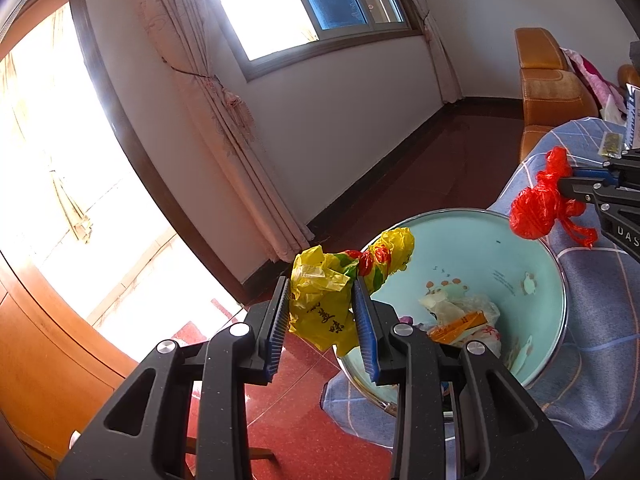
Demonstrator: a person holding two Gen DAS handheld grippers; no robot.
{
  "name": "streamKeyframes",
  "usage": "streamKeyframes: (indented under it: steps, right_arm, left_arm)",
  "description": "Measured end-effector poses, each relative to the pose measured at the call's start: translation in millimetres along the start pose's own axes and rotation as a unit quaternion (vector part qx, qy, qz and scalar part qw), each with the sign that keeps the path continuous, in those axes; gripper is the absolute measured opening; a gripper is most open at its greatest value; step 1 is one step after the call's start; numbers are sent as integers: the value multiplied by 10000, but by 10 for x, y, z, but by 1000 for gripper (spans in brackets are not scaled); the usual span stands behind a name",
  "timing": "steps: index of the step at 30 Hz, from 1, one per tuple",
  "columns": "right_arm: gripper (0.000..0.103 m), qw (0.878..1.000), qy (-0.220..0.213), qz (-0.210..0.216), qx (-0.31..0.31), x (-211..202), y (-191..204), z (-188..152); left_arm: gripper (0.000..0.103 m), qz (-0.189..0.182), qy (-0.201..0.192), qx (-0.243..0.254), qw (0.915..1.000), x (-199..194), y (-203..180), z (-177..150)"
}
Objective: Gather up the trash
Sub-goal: 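Hold the yellow bag and red net bag above the green bucket with both tools, then open both tools to drop the two bags into the bucket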
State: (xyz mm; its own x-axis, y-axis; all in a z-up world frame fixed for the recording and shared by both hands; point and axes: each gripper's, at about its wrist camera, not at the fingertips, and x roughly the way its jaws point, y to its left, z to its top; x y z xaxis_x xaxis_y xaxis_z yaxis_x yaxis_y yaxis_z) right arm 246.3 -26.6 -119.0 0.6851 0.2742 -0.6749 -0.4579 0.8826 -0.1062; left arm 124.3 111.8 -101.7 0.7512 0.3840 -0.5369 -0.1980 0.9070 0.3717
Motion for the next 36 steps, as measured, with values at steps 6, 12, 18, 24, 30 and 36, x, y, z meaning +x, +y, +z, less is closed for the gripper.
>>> streamKeyframes:
  steps: [6, 12, 18, 24, 30, 36]
  right_arm:
    - [7, 10000, -28, 14, -48, 4, 40, 3]
    - [7, 9999, -63, 9, -84, -10, 64, -7]
    - [7, 9999, -75, 25, -126, -27, 77, 0]
    - [7, 9999, -78, 30, -149, -34, 95, 3]
    - [8, 9998, -73, 95, -189, -35, 123, 13]
    - [30, 9995, -35, 266, -164, -30, 140, 4]
  left_arm:
    - [32, -5, 23, -12, 10000, 9, -5, -5]
    - [32, -18, 28, -22, 10000, 18, 8, -1]
    - [32, -19, 38, -29, 10000, 19, 26, 3]
    - [32, -43, 52, -23, 10000, 25, 26, 3]
    - [37, -150, 57, -3, 9999, 42, 13, -4]
    - [60, -237, -25, -24, 9997, 10, -45, -13]
